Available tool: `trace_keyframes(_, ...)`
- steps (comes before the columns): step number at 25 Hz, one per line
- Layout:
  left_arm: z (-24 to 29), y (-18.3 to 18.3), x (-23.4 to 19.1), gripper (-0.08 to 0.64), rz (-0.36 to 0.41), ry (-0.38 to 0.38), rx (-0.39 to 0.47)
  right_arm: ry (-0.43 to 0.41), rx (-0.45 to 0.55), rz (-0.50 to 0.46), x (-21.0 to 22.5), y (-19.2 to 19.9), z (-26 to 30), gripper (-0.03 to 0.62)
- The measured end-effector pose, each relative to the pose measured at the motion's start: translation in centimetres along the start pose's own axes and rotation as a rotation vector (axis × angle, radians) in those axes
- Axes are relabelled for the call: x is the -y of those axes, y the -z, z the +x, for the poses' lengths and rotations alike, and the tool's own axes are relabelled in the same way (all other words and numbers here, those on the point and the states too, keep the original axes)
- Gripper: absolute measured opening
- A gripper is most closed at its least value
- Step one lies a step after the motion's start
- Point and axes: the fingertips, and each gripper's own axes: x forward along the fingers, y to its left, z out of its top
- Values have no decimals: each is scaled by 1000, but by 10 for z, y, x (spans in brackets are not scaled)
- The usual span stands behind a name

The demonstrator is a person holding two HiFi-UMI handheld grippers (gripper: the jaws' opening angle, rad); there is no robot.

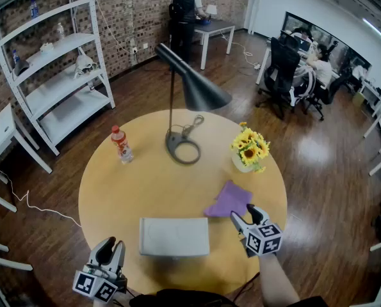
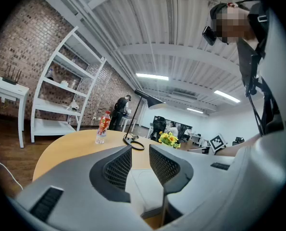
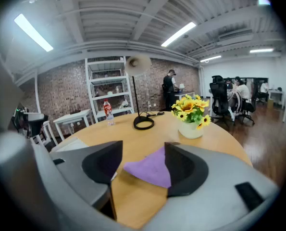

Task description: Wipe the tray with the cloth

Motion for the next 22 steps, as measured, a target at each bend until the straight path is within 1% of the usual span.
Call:
trace_keyframes(1,4,-1,0,101,-7,-2,9,-7,-28,-26,5,-2,10,301)
trace_keyframes(4,12,0,3,101,-9,-3,15,-22,-123,-125,17,-5,38,301)
trace_keyframes(7,17,8,13,101,27,9,-29,-17,-244,-270,28,7,62,301)
trace_keyframes(9,22,14,20,101,41,23,-56,-10,-338,-338,39,20,79,301)
trace_keyframes(11,26,15,24,105,44,27,-68,-22,-427,-329,46,33,95,301)
trace_keyframes(12,27,15,25,109,50,25,-72,-32,-463,-305,47,38,102,355)
trace_keyframes(13,29,14,24,111,61,21,-72,-41,-492,-279,48,41,107,387)
trace_keyframes(15,31,12,20,112,81,9,-63,-47,-535,-237,50,45,114,399)
trace_keyframes(16,30,11,18,112,80,5,-61,-48,-553,-222,52,48,118,431)
trace_keyframes(20,24,12,18,112,22,-3,-81,1,-636,-172,67,68,130,431)
trace_keyframes(22,17,12,14,112,11,-20,-79,-5,-657,-138,68,77,135,425)
